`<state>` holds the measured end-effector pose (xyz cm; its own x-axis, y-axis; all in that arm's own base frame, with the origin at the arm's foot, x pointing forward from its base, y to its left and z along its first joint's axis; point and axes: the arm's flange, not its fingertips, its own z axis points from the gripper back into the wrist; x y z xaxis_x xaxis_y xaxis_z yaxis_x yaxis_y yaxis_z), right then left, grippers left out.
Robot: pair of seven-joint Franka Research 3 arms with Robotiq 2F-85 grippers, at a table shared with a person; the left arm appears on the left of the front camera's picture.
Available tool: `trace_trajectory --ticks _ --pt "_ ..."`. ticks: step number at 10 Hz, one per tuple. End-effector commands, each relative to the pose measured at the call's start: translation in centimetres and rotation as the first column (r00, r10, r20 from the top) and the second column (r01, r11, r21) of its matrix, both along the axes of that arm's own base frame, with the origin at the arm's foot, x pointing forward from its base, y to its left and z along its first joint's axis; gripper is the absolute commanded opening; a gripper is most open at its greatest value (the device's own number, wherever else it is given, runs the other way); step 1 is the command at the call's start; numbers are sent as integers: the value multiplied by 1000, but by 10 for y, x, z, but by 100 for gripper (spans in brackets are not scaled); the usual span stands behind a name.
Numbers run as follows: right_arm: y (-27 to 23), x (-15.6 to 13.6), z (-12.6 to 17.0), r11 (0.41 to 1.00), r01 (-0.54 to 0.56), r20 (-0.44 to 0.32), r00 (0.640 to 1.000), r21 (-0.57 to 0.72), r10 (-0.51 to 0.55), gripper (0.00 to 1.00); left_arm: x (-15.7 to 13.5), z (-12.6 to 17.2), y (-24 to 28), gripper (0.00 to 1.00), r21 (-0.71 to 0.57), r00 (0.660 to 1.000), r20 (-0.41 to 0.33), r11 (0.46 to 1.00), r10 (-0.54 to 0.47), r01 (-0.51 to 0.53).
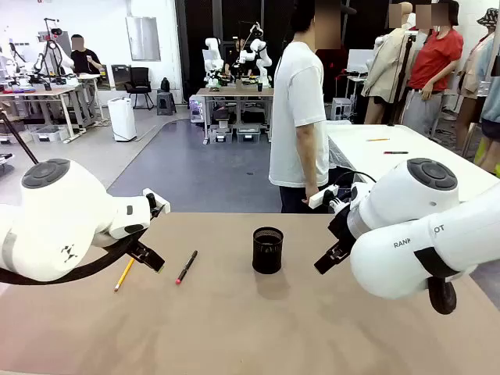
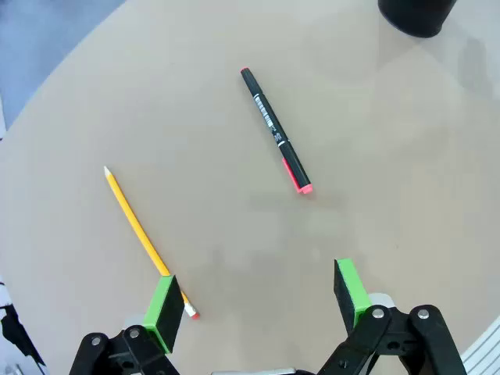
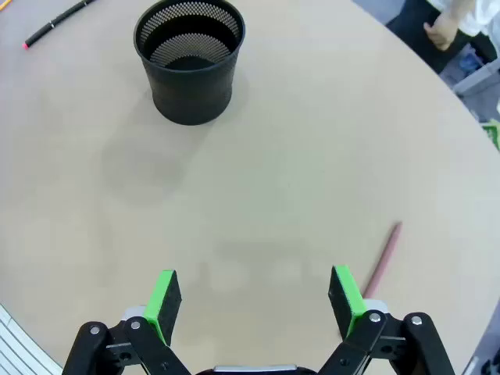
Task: Place the pens into the pen holder.
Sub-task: Pick up a writing instrument from the table and place it into the Pen holder.
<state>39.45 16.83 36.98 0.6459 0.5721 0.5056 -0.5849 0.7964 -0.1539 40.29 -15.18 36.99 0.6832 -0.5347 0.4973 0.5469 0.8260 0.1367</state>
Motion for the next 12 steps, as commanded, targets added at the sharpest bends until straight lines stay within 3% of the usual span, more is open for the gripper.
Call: trace_trajectory --ticks 1,12 --pt "0 0 0 1000 0 0 1000 0 0 100 0 0 0 100 0 1000 0 1000 0 0" --pt "0 0 0 1000 0 0 1000 0 0 100 0 0 0 100 0 1000 0 1000 0 0"
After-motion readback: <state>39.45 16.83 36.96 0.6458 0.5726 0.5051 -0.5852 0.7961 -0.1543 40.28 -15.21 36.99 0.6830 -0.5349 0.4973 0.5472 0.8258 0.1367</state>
